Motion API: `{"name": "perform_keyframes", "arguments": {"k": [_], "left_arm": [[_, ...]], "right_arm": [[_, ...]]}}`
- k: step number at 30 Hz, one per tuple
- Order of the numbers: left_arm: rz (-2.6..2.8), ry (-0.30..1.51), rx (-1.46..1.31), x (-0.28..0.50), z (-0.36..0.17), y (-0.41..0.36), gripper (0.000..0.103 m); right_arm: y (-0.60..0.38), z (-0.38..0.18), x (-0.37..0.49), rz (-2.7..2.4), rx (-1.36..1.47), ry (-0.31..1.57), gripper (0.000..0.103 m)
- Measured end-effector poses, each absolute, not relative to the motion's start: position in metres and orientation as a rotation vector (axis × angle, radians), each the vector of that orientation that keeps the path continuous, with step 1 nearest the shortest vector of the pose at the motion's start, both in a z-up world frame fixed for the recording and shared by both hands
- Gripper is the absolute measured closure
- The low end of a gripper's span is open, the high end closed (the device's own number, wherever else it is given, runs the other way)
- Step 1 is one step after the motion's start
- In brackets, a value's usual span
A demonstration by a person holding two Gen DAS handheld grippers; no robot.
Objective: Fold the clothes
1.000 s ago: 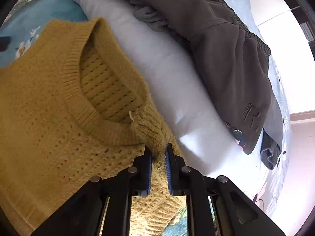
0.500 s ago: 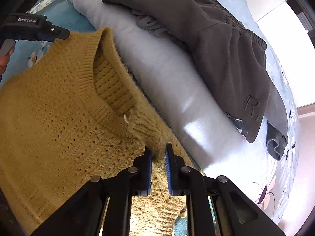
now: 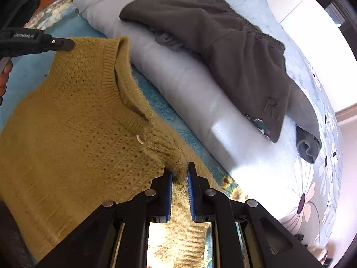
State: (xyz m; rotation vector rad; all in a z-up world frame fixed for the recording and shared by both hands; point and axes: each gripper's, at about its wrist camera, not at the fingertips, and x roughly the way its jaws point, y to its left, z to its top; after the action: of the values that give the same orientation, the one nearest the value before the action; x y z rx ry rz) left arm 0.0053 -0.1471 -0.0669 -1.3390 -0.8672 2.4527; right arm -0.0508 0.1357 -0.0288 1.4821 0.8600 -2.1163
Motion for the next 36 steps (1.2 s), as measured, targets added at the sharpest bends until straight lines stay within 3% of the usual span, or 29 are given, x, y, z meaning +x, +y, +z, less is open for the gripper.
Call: {"name": "perform_keyframes", "arguments": {"k": [6, 14, 23, 30, 33, 36], "left_arm": [[2.453, -0.779, -1.277, 0.07, -0.026, -0.146, 0.098], [2.423, -0.779, -1.306, 0.181, -0.023, -0.142, 0.098], [2.367, -0.77, -1.495, 0.272, -0.07, -0.145, 0.098], [2.328, -0.946, -1.557, 0.305, -0.093, -0.157, 0.097], [2.31, -1.014, -1.575, 0.312, -0.094, -0.16, 0.092], [2.297, -1.128, -1.563, 0.321, -0.095, -0.168, 0.066]], "right_arm": [[0.144, 0.012, 0.008, -2.175, 1.406, 0.751, 0.091], [0.162, 0.03, 0.122, -2.167, 1.358, 0.628, 0.09], [0.17, -0.029, 0.247, -2.132, 1.478, 0.467, 0.09], [0.167, -0.068, 0.293, -2.119, 1.599, 0.355, 0.09], [0.164, -0.074, 0.302, -2.123, 1.595, 0.374, 0.089], [0.166, -0.071, 0.305, -2.119, 1.59, 0.37, 0.084]]}}
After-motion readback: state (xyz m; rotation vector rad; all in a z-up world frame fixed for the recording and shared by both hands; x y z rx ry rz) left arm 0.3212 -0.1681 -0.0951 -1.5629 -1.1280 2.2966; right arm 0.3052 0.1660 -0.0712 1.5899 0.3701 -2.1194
